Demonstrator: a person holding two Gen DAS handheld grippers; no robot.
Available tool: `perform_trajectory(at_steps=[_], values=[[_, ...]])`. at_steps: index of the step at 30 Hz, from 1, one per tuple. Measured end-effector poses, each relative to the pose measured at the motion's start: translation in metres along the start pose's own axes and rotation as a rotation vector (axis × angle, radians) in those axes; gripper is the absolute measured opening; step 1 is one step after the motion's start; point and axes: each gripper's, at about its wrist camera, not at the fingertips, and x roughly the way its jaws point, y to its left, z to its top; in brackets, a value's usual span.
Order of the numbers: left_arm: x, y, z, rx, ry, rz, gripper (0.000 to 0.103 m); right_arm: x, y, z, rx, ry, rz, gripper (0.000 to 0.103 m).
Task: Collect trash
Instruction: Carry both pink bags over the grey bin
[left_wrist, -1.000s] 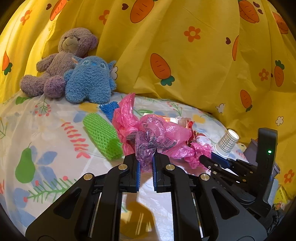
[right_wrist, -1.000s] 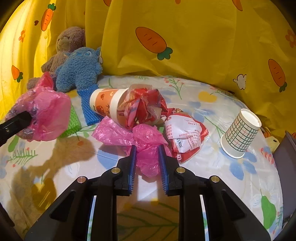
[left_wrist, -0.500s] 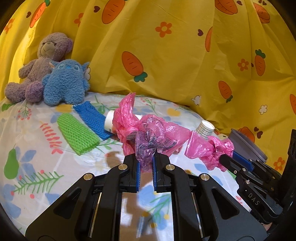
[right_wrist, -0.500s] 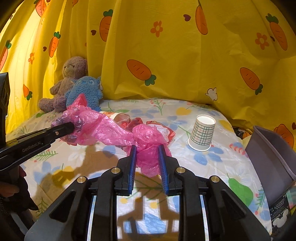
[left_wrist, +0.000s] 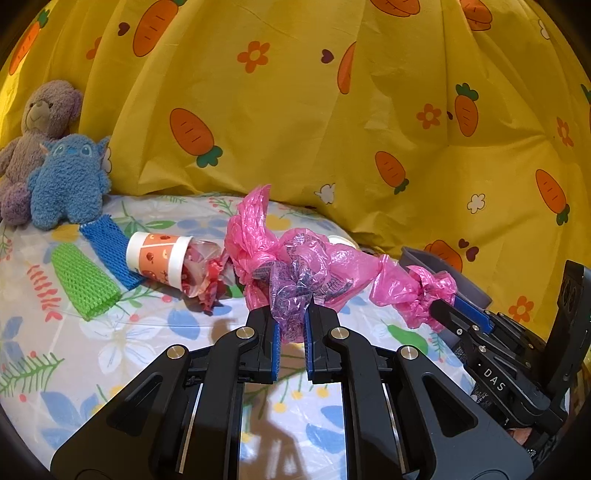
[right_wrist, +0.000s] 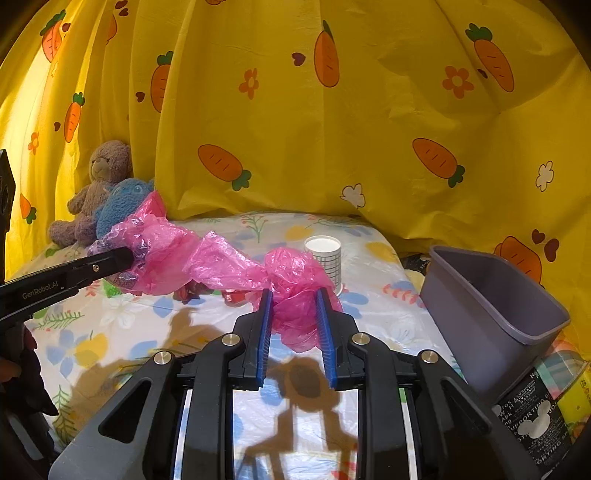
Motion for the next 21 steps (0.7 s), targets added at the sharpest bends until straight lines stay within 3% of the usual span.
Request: perform_trajectory(at_steps=[11,21], values=[[0.017,-0.048,0.019,0.061,-0.006,-0.1,0.009,-0.017,-0.048,0.009,0.075,-0.063,-0.103,0.025],[0.071,-0.139,0.051,0.159,0.026,-0.29,0.009,-0.024,-0.142,0.026,0.212,-0.133,-0.404,0.025]])
